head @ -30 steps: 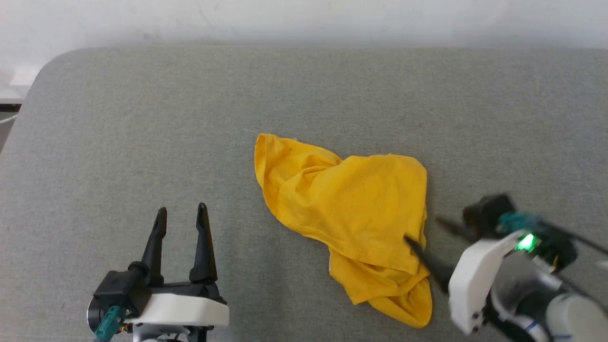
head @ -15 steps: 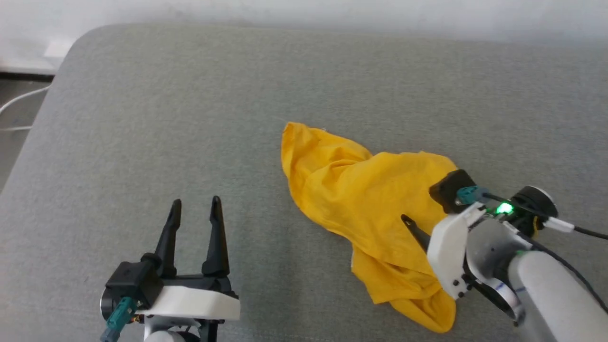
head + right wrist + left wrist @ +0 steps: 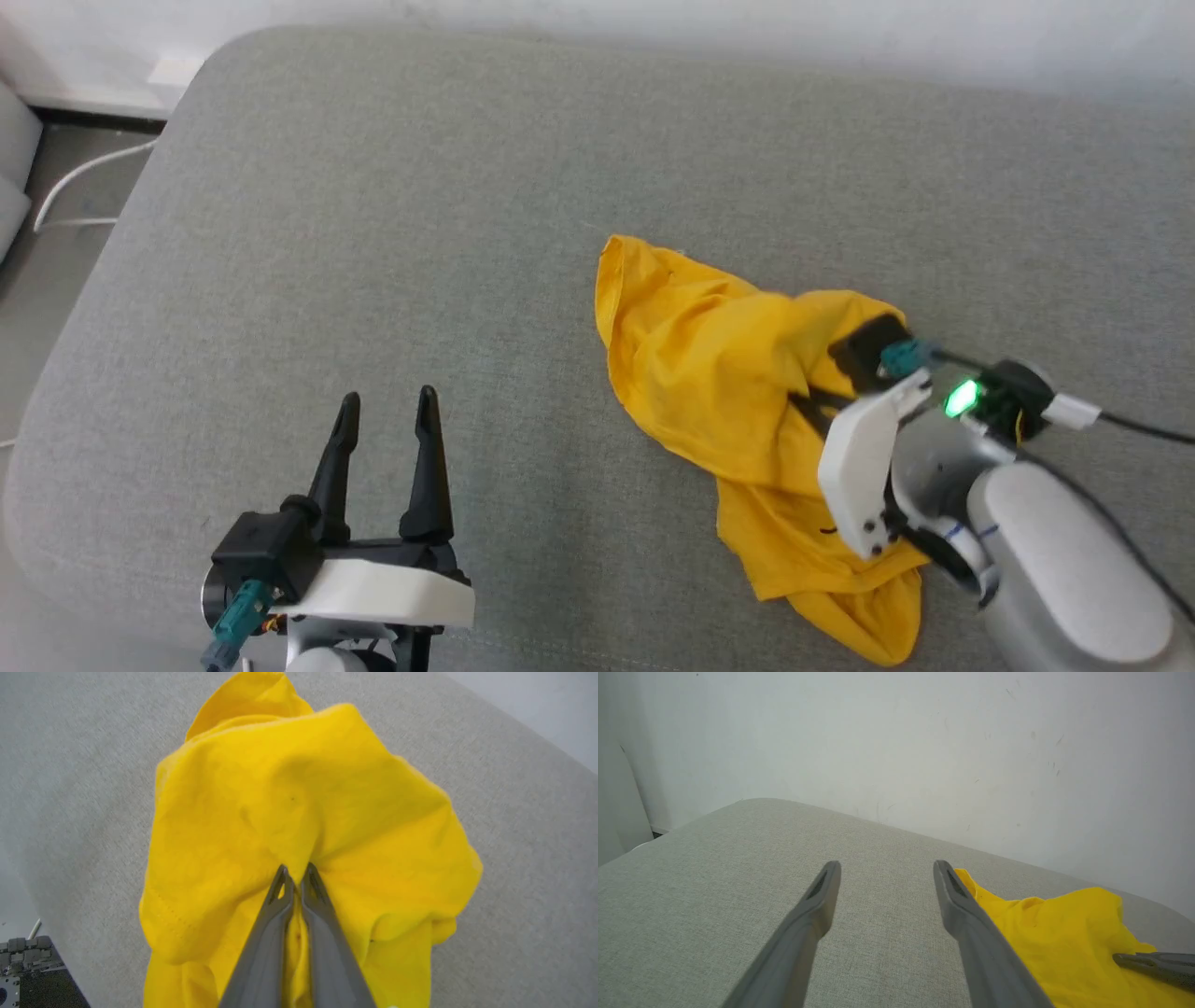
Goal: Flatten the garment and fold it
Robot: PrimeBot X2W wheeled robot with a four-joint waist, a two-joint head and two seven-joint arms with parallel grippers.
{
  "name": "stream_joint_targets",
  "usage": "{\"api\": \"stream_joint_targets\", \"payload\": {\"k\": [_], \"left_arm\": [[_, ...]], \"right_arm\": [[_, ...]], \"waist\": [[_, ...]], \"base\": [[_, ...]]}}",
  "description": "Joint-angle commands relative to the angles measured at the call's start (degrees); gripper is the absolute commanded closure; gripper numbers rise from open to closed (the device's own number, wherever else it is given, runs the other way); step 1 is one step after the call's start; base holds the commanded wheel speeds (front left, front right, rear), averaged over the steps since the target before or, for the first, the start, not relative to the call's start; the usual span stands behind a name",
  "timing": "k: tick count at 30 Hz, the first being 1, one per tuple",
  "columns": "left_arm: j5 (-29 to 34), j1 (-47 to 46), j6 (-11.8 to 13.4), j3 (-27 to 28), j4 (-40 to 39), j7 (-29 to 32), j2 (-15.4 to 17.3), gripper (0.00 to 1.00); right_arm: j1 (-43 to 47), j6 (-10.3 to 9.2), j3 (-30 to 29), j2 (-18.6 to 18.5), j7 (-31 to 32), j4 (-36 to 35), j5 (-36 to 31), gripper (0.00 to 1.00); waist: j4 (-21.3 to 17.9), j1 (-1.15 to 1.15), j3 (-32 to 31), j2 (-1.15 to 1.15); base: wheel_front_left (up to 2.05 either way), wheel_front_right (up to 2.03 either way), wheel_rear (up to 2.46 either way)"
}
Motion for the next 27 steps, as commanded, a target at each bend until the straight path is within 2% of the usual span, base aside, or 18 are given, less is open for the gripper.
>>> {"api": "stream_joint_targets", "payload": {"k": [1,5,10,15,22,24,25,26,27], "left_arm": [[-0.2,0.2,0.4,0.2,0.1,-0.3,-0.1,0.00],[-0.3,0.4,0.5,0.1,-0.1,-0.3,-0.1,0.00],[-0.8,-0.6,0.4,-0.7,-0.7,-0.3,-0.1,0.00],[-1.4,-2.5,0.2,-1.9,-0.4,-0.3,-0.1,0.00],[-1.7,-4.8,-0.1,-2.7,0.1,-0.3,-0.1,0.00],[-1.7,-5.4,0.0,-2.9,0.2,-0.3,-0.1,0.00],[-1.7,-5.6,0.0,-3.0,0.3,-0.3,-0.1,0.00],[-1.7,-5.8,0.1,-3.0,0.3,-0.3,-0.1,0.00],[-1.7,-6.0,0.1,-3.1,0.4,-0.3,-0.1,0.00]], "right_arm": [[-1.7,-0.10,-0.8,0.1,0.1,-1.2,0.9,1.00],[-4.5,-0.10,-5.5,-0.3,1.9,-3.7,2.7,1.00],[-8.7,-0.10,-12.7,-2.9,3.9,-2.7,-0.2,1.00],[-12.2,-0.10,-19.6,-5.6,1.9,4.1,-6.0,1.00],[-15.3,-0.10,-28.2,-5.7,-4.4,16.1,-18.5,1.00],[-15.5,-0.10,-30.1,-5.6,-5.6,18.6,-22.4,0.94],[-15.5,-0.10,-31.1,-5.4,-6.2,19.6,-24.0,0.85],[-15.5,-0.10,-32.3,-5.1,-6.7,20.5,-25.3,0.58],[-15.6,-0.10,-33.4,-4.7,-7.3,21.4,-26.4,0.00]], "waist": [[-0.8,0.00,-1.0,0.00],[-1.2,0.00,-1.2,0.00],[-0.5,0.00,1.2,0.00],[1.2,0.00,4.6,0.00],[3.0,0.00,7.9,0.00],[3.2,0.00,8.3,0.00],[3.3,0.00,8.4,0.00],[3.3,0.00,8.5,0.00],[3.2,0.00,8.7,0.00]], "base": [[0.00,0.00,0.00],[0.00,0.00,0.00],[0.00,0.00,0.00],[0.00,0.00,0.00],[0.00,0.00,0.00],[0.00,0.00,0.00],[0.00,0.00,0.00],[0.00,0.00,0.00],[0.00,0.00,0.00]]}}
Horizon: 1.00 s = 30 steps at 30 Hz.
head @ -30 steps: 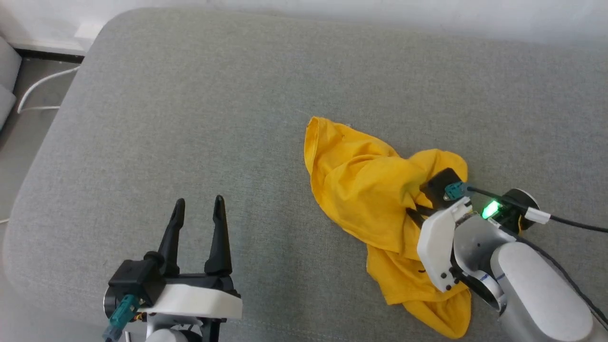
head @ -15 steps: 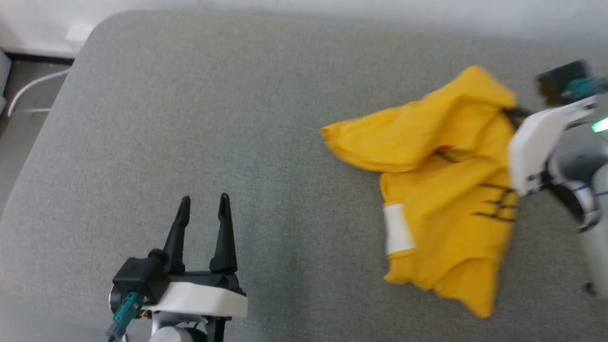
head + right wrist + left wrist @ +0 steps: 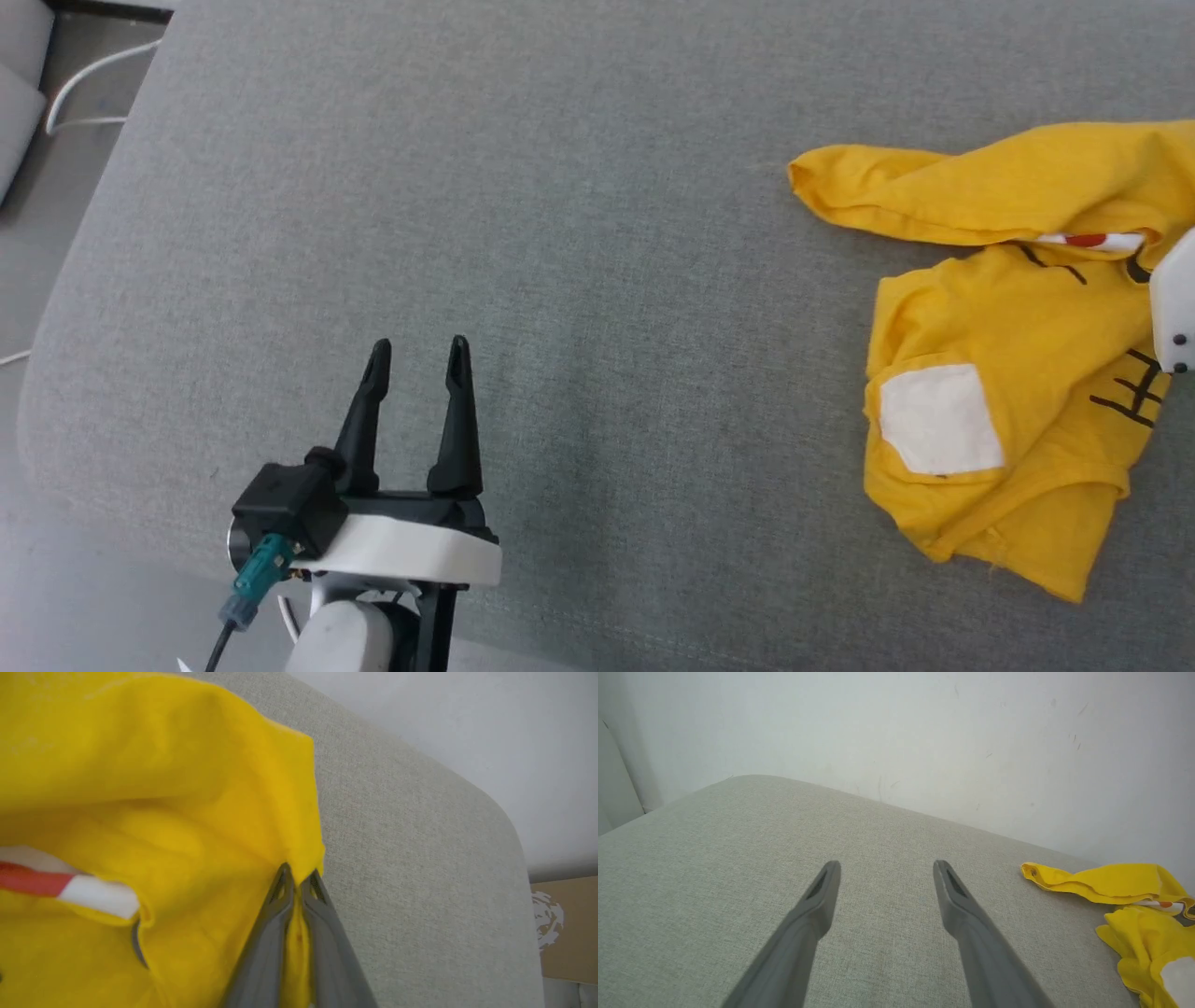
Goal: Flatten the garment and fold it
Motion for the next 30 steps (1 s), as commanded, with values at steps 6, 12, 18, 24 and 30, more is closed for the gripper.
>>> {"api": "stream_joint_targets", "payload": {"k": [6,12,18,24,30], "left_arm": [[0.0,-1.4,0.1,0.2,0.7,-0.3,-0.1,0.00],[0.8,-0.3,0.0,1.3,0.9,-0.3,-0.1,0.00],[1.8,1.5,-0.1,2.7,0.1,-0.3,-0.1,0.00],[2.7,3.1,-0.6,3.9,0.0,-0.3,-0.1,0.00],[2.6,3.3,-1.1,3.6,0.5,-0.3,-0.1,0.00]], "right_arm": [[-2.3,-0.12,-2.8,3.8,-5.4,2.2,-2.8,0.00],[-3.3,-0.12,-0.6,5.6,-9.4,-0.2,2.1,0.00],[3.7,-0.12,0.3,8.8,-13.1,-11.4,7.2,0.00],[15.4,-0.12,5.8,12.2,-7.8,-21.8,11.9,0.00],[21.0,-0.12,11.1,9.7,5.2,-24.7,14.8,0.00]], "waist": [[-1.3,-0.01,-0.2,0.00],[-3.6,-0.01,-2.9,0.00],[-5.9,-0.01,-5.3,0.00],[-8.0,-0.01,-6.5,0.00],[-8.0,-0.01,-7.2,0.00]], "base": [[0.00,0.00,0.00],[0.00,0.00,0.00],[0.00,0.00,0.00],[0.00,0.00,0.00],[0.00,0.00,0.00]]}}
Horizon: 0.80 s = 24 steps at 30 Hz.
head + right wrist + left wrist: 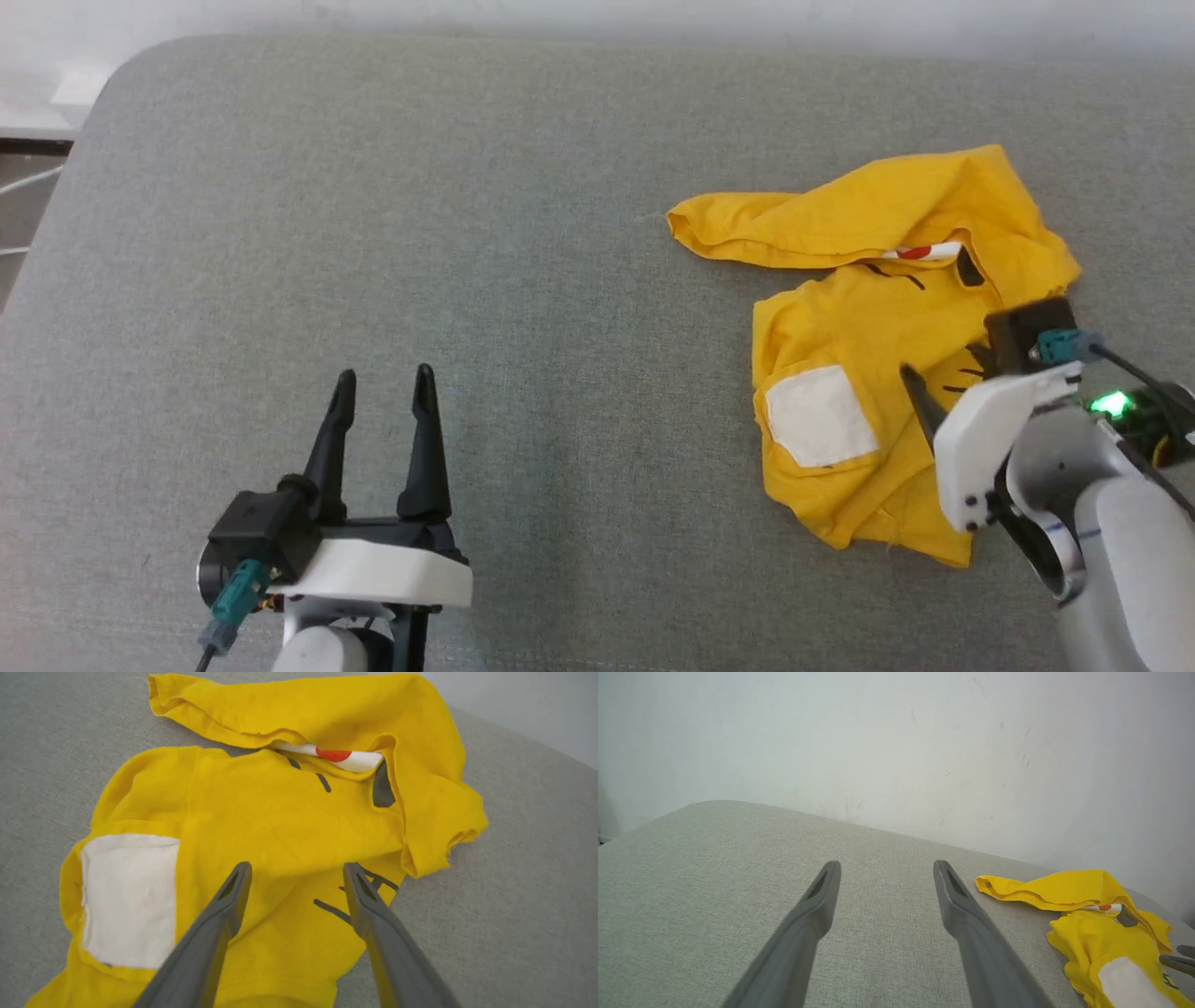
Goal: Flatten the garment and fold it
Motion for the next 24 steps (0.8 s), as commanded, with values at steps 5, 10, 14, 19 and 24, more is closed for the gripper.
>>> {"api": "stream_joint_targets", "payload": {"k": [5,10,14,19,24], "left_arm": [[-0.2,0.5,-0.6,-1.1,0.6,-0.3,-0.1,0.00],[-0.5,0.4,-0.5,-1.4,0.7,-0.3,-0.1,0.00],[-0.8,0.3,-0.3,-1.5,0.6,-0.3,-0.1,0.00],[-1.0,0.6,0.1,-1.5,0.6,-0.3,-0.1,0.00],[-1.3,0.5,0.1,-1.4,0.7,-0.3,-0.1,0.00]], "right_arm": [[2.0,-0.11,1.4,-1.5,4.4,2.0,0.1,0.00],[1.1,-0.11,2.5,-1.7,3.8,6.5,-1.3,0.10],[-1.0,-0.11,2.9,-1.8,1.8,10.3,-3.0,1.00],[-3.6,-0.11,5.3,-1.3,-0.7,10.6,-2.8,1.00],[-5.4,-0.11,11.3,-0.1,-1.6,7.1,0.5,1.00]], "waist": [[1.7,0.01,-0.7,0.00],[3.3,0.01,-0.6,0.00],[4.3,0.01,-0.2,0.00],[4.2,0.01,-0.3,0.00],[3.2,0.01,-0.8,0.00]], "base": [[0.00,0.00,0.00],[0.00,0.00,0.00],[0.00,0.00,0.00],[0.00,0.00,0.00],[0.00,0.00,0.00]]}}
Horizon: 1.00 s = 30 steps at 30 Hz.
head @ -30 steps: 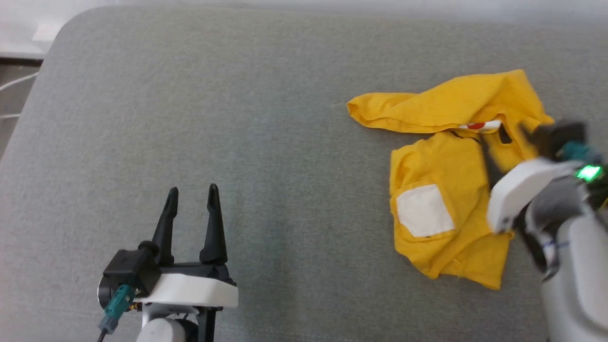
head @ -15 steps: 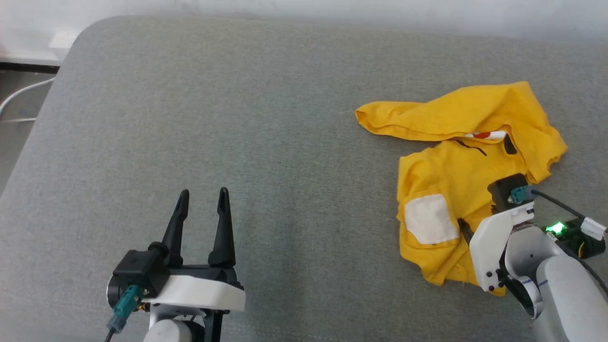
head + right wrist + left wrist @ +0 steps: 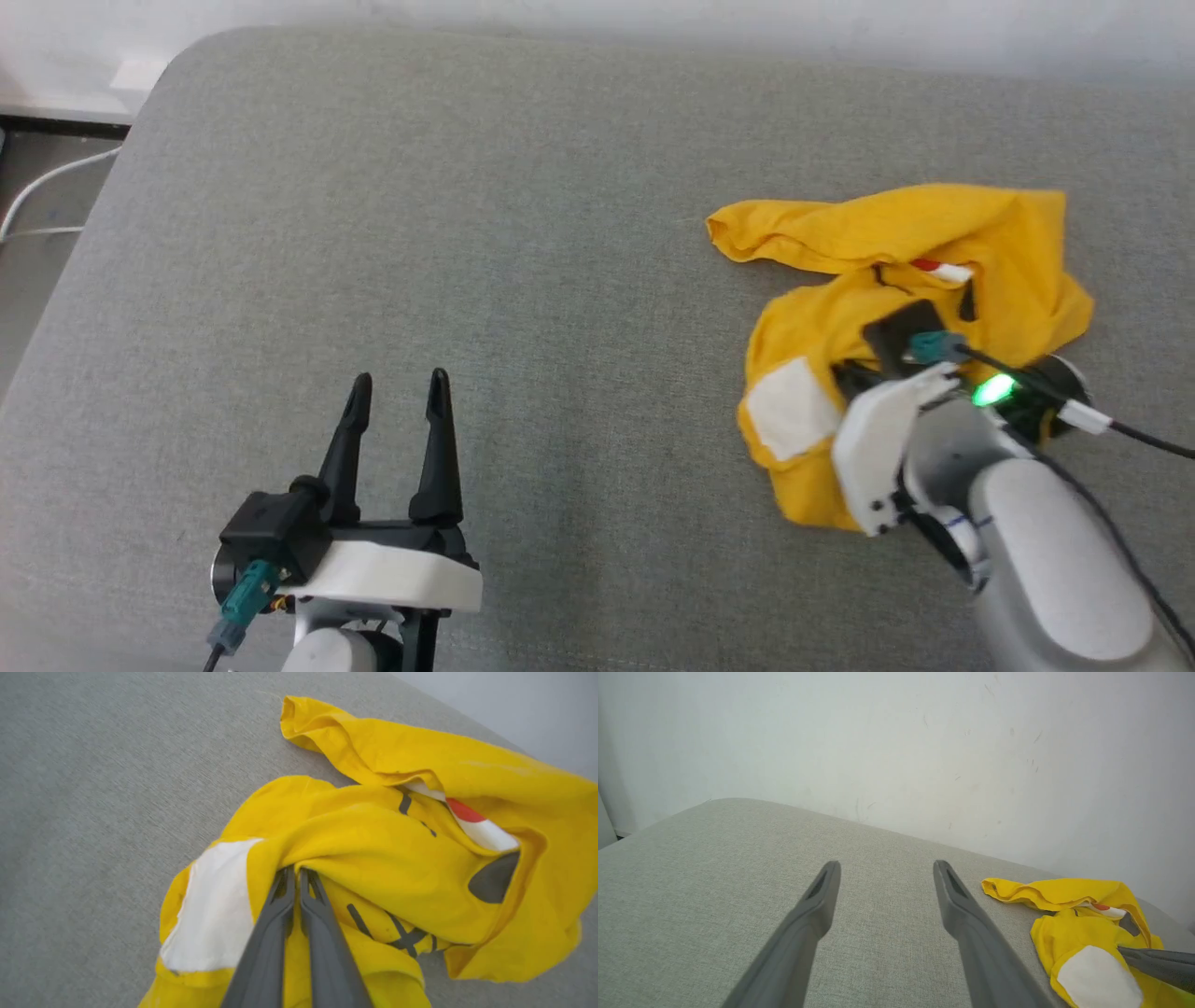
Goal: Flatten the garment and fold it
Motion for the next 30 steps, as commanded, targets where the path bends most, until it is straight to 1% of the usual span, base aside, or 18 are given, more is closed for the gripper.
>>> {"api": "stream_joint_targets", "payload": {"k": [1,6,8,11,12,13,14,18,23,26,30], "left_arm": [[-0.1,0.4,0.4,-0.1,0.1,-0.3,-0.1,0.00],[-0.1,-0.2,0.4,-0.5,0.3,-0.3,-0.1,0.00],[-0.2,-0.2,0.4,-0.7,0.3,-0.3,-0.1,0.00],[-0.4,-0.1,0.4,-1.1,0.4,-0.3,-0.1,0.00],[-0.5,-0.1,0.5,-1.2,0.4,-0.3,-0.1,0.00],[-0.6,-0.1,0.5,-1.3,0.4,-0.3,-0.1,0.00],[-0.7,-0.2,0.6,-1.3,0.4,-0.3,-0.1,0.00],[-0.7,-0.1,0.8,-0.9,0.3,-0.3,-0.1,0.00],[-0.6,0.4,0.9,-0.6,0.3,-0.3,-0.1,0.00],[-0.6,0.5,1.1,-0.8,0.1,-0.3,-0.1,0.00],[-0.6,0.5,1.2,-0.9,-0.2,-0.3,-0.1,0.00]], "right_arm": [[-1.0,-0.11,1.8,0.5,-0.4,-1.2,0.8,1.00],[-1.1,-0.11,9.8,1.6,0.4,-4.5,4.3,1.00],[-0.3,-0.11,11.8,1.9,1.3,-4.1,5.6,1.00],[1.1,-0.11,13.6,1.1,2.5,-2.1,5.7,1.00],[1.6,-0.11,13.5,1.2,2.6,-1.5,6.0,0.82],[1.8,-0.11,13.3,1.2,2.3,-1.1,6.0,0.58],[2.0,-0.11,12.9,1.3,1.9,-0.8,5.8,0.00],[1.8,-0.11,11.0,1.8,1.0,-1.8,5.9,0.00],[1.4,-0.11,8.0,1.1,3.0,-6.8,7.5,0.00],[1.8,-0.11,4.5,0.6,5.2,-10.9,8.8,0.00],[1.8,-0.11,-1.3,-1.2,6.8,-15.2,6.5,0.00]], "waist": [[-0.4,0.00,-0.2,0.00],[-0.4,0.00,-0.3,0.00],[-0.1,0.00,-0.3,0.00],[0.5,0.00,-0.2,0.00],[0.6,0.00,-0.1,0.00],[0.7,0.00,-0.1,0.00],[0.8,0.00,0.0,0.00],[0.3,0.00,-0.1,0.00],[-0.8,0.00,-0.7,0.00],[-1.3,0.00,-0.9,0.00],[-1.7,0.00,-0.8,0.00]], "base": [[0.00,0.00,0.00],[0.00,0.00,0.00],[0.00,0.00,0.00],[0.00,0.00,0.00],[0.00,0.00,0.00],[0.00,0.00,0.00],[0.00,0.00,0.00],[0.00,0.00,0.00],[0.00,0.00,0.00],[0.00,0.00,0.00],[0.00,0.00,0.00]]}}
